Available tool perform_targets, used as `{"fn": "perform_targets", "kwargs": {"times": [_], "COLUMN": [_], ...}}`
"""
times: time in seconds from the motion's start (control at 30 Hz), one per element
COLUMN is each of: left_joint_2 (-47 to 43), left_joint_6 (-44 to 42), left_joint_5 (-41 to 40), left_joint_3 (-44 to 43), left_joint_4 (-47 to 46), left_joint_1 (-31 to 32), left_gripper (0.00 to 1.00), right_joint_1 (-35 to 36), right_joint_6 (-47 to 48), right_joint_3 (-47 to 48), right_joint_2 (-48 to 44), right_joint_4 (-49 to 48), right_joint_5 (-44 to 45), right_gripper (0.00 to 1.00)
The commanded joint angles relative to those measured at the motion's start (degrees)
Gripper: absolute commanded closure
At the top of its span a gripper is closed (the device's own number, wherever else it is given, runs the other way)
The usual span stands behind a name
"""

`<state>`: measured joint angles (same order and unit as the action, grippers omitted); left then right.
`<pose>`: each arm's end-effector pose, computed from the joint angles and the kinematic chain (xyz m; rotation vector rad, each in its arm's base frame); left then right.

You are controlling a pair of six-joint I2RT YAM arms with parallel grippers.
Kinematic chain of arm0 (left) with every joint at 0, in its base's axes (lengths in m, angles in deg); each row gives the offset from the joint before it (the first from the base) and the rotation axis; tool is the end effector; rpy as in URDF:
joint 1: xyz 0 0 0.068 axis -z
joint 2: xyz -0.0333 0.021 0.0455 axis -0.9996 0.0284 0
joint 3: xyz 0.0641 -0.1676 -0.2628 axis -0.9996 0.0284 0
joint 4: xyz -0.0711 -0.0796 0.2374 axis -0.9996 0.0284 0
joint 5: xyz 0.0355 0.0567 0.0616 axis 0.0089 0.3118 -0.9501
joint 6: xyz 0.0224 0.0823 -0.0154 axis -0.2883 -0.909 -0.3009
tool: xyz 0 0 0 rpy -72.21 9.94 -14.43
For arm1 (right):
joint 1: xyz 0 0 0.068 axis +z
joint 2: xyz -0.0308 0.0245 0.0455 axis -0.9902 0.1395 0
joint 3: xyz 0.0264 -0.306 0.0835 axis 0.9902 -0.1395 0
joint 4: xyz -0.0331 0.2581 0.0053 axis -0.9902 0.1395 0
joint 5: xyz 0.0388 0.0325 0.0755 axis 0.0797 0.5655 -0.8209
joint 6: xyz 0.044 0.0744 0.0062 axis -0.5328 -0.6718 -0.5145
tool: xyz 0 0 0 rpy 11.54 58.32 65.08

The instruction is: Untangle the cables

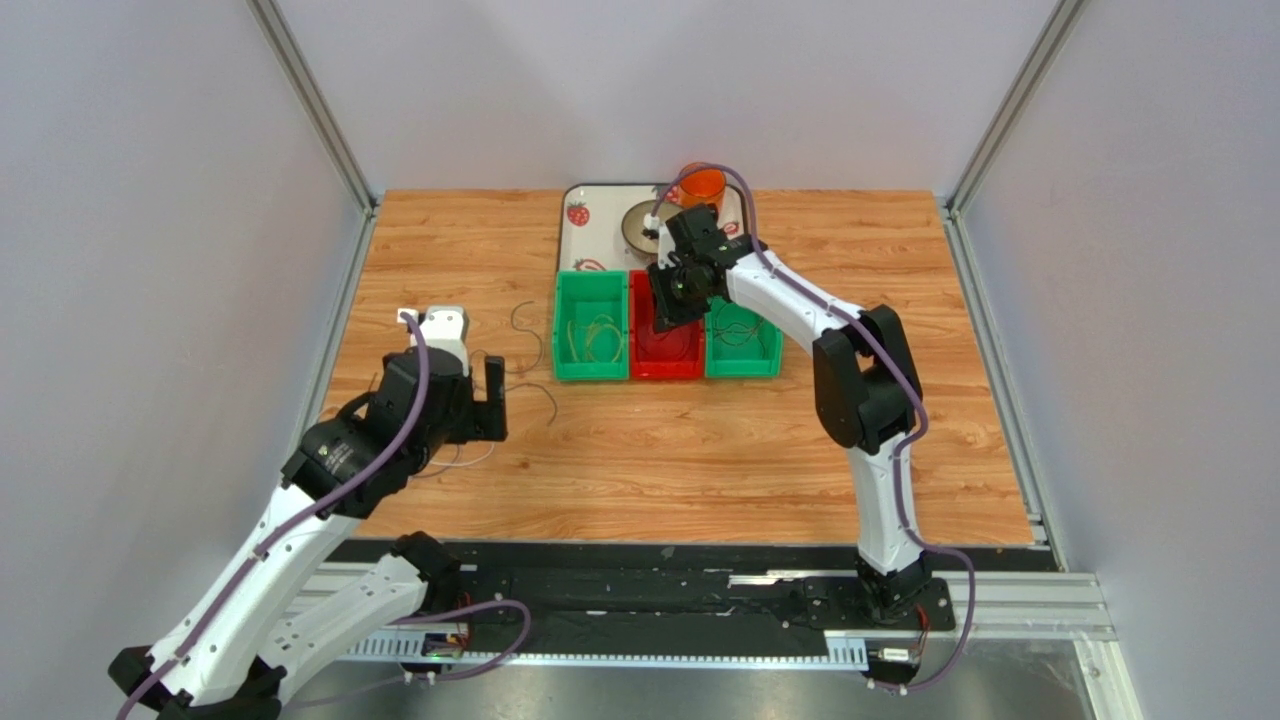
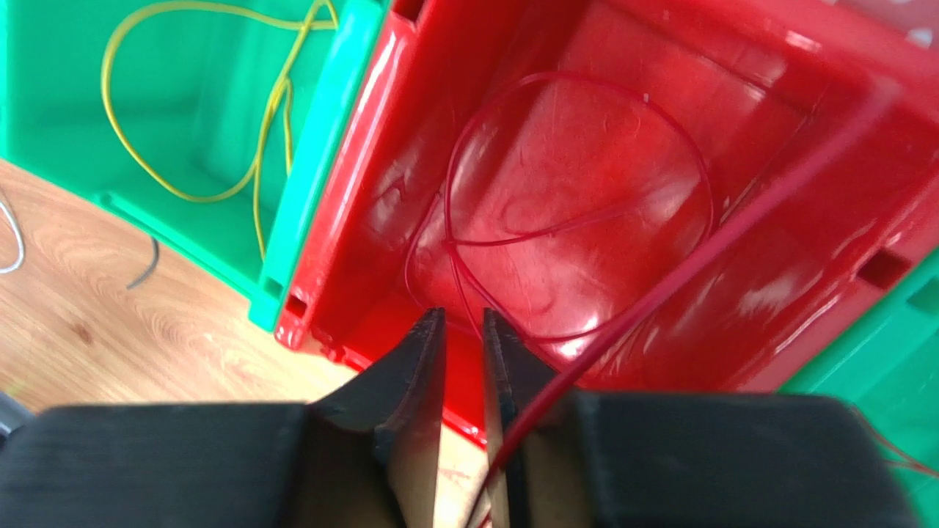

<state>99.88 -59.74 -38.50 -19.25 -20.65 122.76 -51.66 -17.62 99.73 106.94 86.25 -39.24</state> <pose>0.1147 -0.0417 0.3448 -0.0175 2.2314 -0.0922 0.4346 0.2750 0.2225 -0.6023 2.5811 0.5402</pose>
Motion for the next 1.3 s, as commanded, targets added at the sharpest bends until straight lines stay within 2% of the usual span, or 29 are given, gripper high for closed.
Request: {"fn": "perform_targets", "kwargs": {"times": [0.0,0.23,0.33,0.37,0.43,0.47,0.53,0.57,0.67,0.87,1.0,1.07,1.1,1.13,1.2,1.23,1.27], "left_joint_2": [-0.6,-1.0,-1.1,-1.1,-1.1,-1.2,-1.4,-1.4,-1.5,-1.8,-1.9,-1.9,-1.9,-1.9,-2.0,-2.0,-1.9], "left_joint_6": [-0.2,-0.2,-0.2,-0.2,-0.2,-0.2,-0.2,-0.2,-0.2,-0.2,-0.3,-0.3,-0.2,-0.3,-0.3,-0.3,-0.3], "left_joint_5": [-0.4,-0.5,-0.4,-0.4,-0.5,-0.5,-0.5,-0.5,-0.5,-0.4,-0.3,-0.4,-0.4,-0.4,-0.4,-0.4,-0.4], "left_joint_3": [0.0,0.1,0.0,0.0,0.0,0.0,0.0,0.0,0.0,0.0,0.0,0.0,0.0,0.0,0.1,0.0,0.0], "left_joint_4": [-1.2,-1.2,-1.2,-1.2,-1.1,-1.1,-1.2,-1.1,-1.1,-1.2,-1.2,-1.2,-1.2,-1.2,-1.3,-1.2,-1.3], "left_joint_1": [-0.2,-0.2,-0.2,-0.2,-0.3,-0.2,-0.2,-0.2,-0.2,-0.2,-0.2,-0.2,-0.2,-0.2,-0.2,-0.1,-0.2], "left_gripper": [0.03,0.03,0.03,0.03,0.03,0.03,0.03,0.03,0.03,0.03,0.03,0.03,0.03,0.03,0.03,0.03,0.03], "right_joint_1": [0.5,1.1,1.7,1.8,2.0,2.2,2.9,3.2,4.3,6.8,6.7,6.0,5.7,5.4,4.4,4.3,4.1], "right_joint_6": [-1.7,-1.9,-1.7,-1.7,-1.6,-1.5,-0.6,-0.2,0.5,1.4,1.2,0.6,0.2,0.0,-1.4,-1.7,-2.2], "right_joint_3": [2.4,6.4,10.0,11.1,15.9,17.8,22.8,24.0,26.2,24.0,18.6,15.9,15.0,14.3,13.1,12.7,12.0], "right_joint_2": [-1.6,-3.3,-3.4,-3.3,-1.7,-1.1,1.5,2.3,4.3,-0.2,-4.2,-5.3,-5.4,-5.6,-6.0,-6.3,-6.9], "right_joint_4": [2.3,6.4,9.7,10.9,15.7,17.4,23.1,24.5,27.9,26.9,21.2,19.7,18.2,17.6,17.0,16.9,16.6], "right_joint_5": [0.0,-1.4,-0.3,1.8,4.0,5.5,11.5,13.5,16.3,22.5,25.5,28.8,29.2,29.6,30.2,29.9,28.5], "right_gripper": [0.75,0.66,0.49,0.39,0.3,0.22,0.14,0.04,0.0,0.0,0.01,0.11,0.2,0.38,0.48,0.57,0.59]}}
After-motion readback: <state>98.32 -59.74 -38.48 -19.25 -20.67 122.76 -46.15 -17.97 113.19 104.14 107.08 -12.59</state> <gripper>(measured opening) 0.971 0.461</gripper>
